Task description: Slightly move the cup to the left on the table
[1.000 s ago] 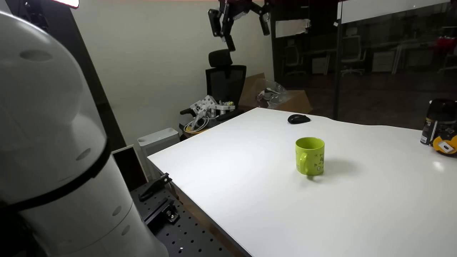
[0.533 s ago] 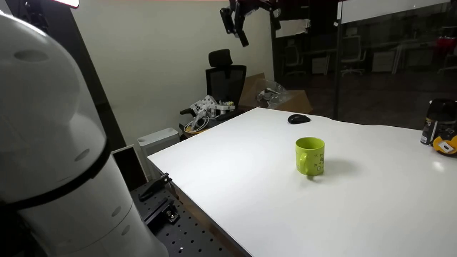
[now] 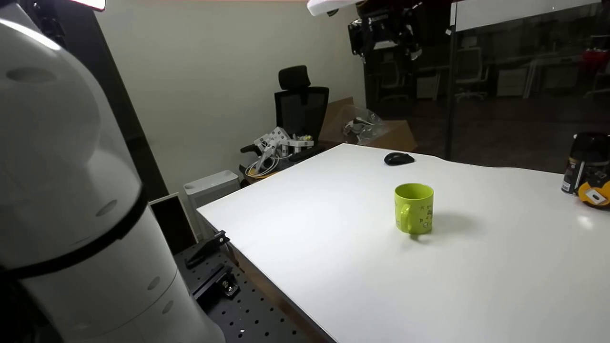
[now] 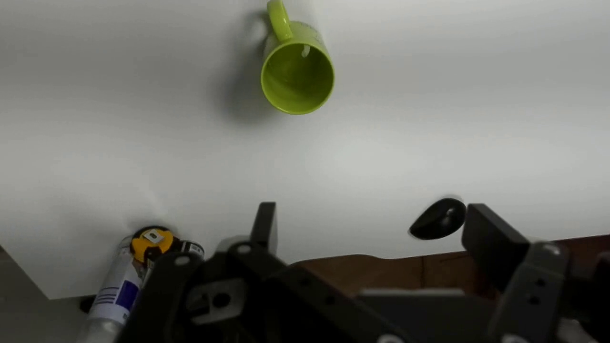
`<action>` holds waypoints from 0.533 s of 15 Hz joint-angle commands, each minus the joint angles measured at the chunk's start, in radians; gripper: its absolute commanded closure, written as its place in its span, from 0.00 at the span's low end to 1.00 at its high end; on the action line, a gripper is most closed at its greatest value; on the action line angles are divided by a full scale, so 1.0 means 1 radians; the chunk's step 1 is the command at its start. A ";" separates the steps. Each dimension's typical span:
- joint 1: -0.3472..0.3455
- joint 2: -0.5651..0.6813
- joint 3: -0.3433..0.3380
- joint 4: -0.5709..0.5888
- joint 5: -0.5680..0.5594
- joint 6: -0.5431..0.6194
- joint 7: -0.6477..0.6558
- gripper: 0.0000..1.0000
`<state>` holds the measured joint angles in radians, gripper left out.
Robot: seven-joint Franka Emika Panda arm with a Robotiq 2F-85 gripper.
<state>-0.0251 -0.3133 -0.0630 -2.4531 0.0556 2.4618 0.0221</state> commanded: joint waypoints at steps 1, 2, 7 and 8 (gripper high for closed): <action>-0.057 0.115 -0.006 0.056 0.005 0.032 0.117 0.00; -0.081 0.143 0.002 0.064 -0.033 0.044 0.163 0.00; -0.096 0.154 -0.006 0.047 -0.077 0.050 0.175 0.00; -0.095 0.157 -0.001 0.053 -0.081 0.055 0.179 0.00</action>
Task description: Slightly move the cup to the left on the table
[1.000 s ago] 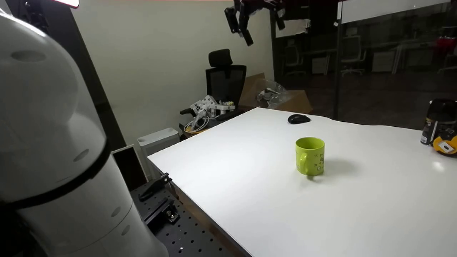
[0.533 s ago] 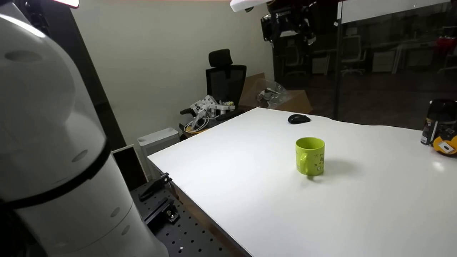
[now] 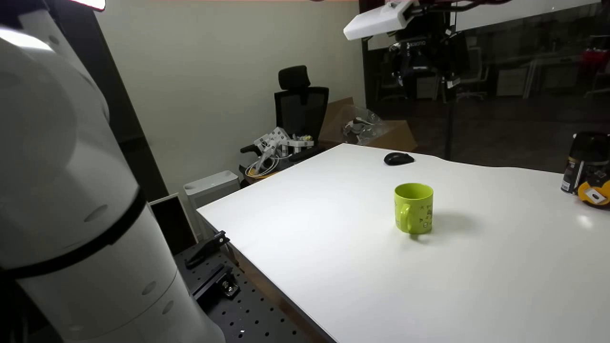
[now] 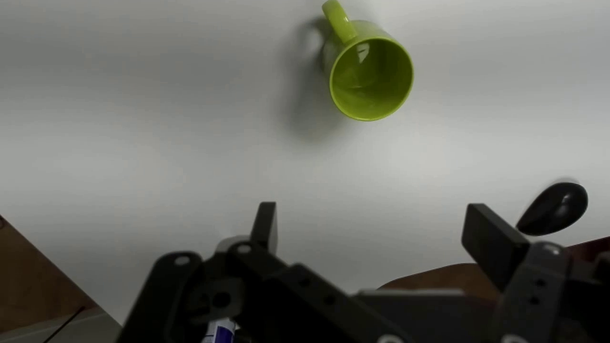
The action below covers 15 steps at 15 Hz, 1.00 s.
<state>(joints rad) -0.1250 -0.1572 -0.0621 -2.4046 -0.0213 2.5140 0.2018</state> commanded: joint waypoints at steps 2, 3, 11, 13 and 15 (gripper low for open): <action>0.002 0.042 -0.011 0.029 0.017 -0.025 -0.006 0.00; 0.005 0.064 -0.021 0.038 0.049 -0.039 -0.026 0.00; 0.009 0.270 -0.031 0.105 0.237 -0.175 -0.221 0.00; 0.010 0.300 -0.018 0.099 0.240 -0.203 -0.310 0.00; 0.011 0.312 -0.020 0.095 0.163 -0.228 -0.353 0.00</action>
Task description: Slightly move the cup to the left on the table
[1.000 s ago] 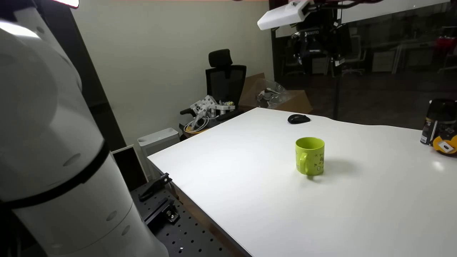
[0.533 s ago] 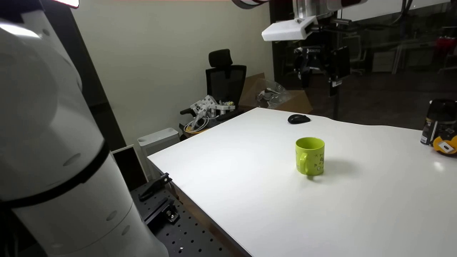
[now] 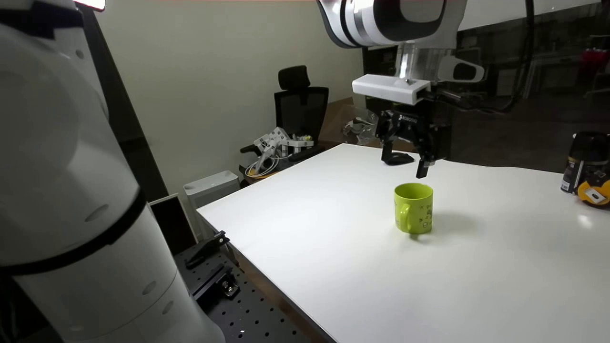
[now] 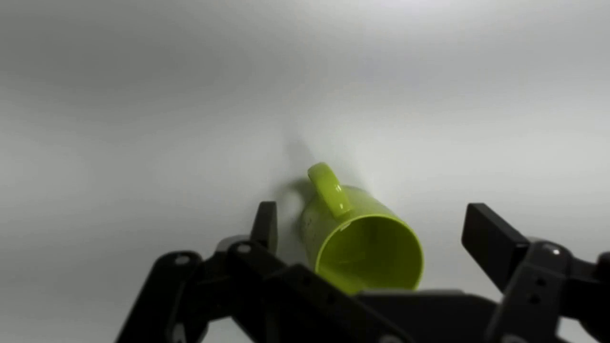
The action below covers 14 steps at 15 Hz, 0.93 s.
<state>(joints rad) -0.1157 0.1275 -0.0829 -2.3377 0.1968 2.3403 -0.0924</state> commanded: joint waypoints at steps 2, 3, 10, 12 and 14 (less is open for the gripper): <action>0.001 0.022 0.003 0.002 -0.031 -0.021 -0.041 0.00; 0.001 0.026 0.003 0.003 -0.040 -0.023 -0.049 0.00; 0.069 0.040 -0.021 -0.068 -0.488 0.152 0.130 0.00; 0.081 0.056 -0.019 -0.086 -0.570 0.212 0.163 0.00; 0.083 0.072 -0.010 -0.107 -0.558 0.306 0.169 0.00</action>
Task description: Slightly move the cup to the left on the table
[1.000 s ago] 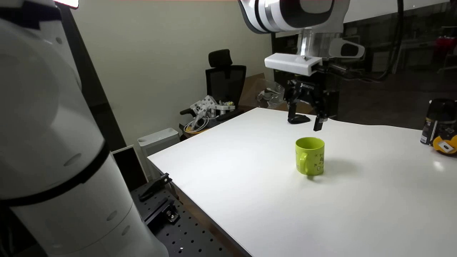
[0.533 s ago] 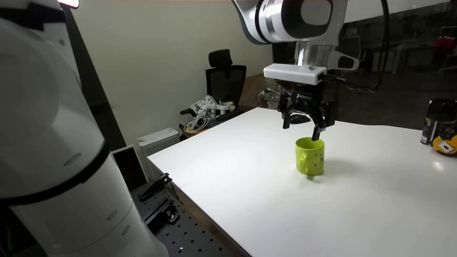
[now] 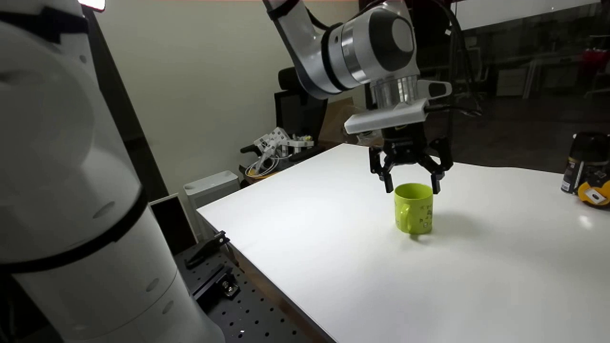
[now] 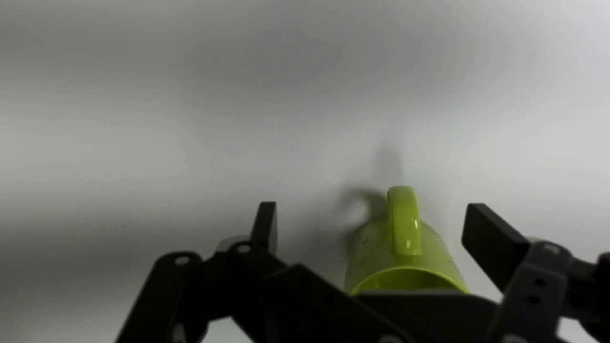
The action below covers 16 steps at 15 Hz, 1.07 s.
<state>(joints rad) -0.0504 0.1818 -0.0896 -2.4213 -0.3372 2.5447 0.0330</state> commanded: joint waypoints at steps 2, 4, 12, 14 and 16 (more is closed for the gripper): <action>0.013 0.035 0.006 -0.041 0.031 0.196 0.012 0.00; -0.004 0.052 0.025 -0.057 0.089 0.279 -0.064 0.00; 0.017 0.047 0.020 -0.081 0.127 0.282 -0.090 0.00; 0.023 0.028 0.017 -0.111 0.131 0.285 -0.068 0.00; 0.031 0.011 0.009 -0.141 0.126 0.295 -0.048 0.00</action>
<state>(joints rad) -0.0419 0.2471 -0.0623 -2.5041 -0.2133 2.8335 -0.0569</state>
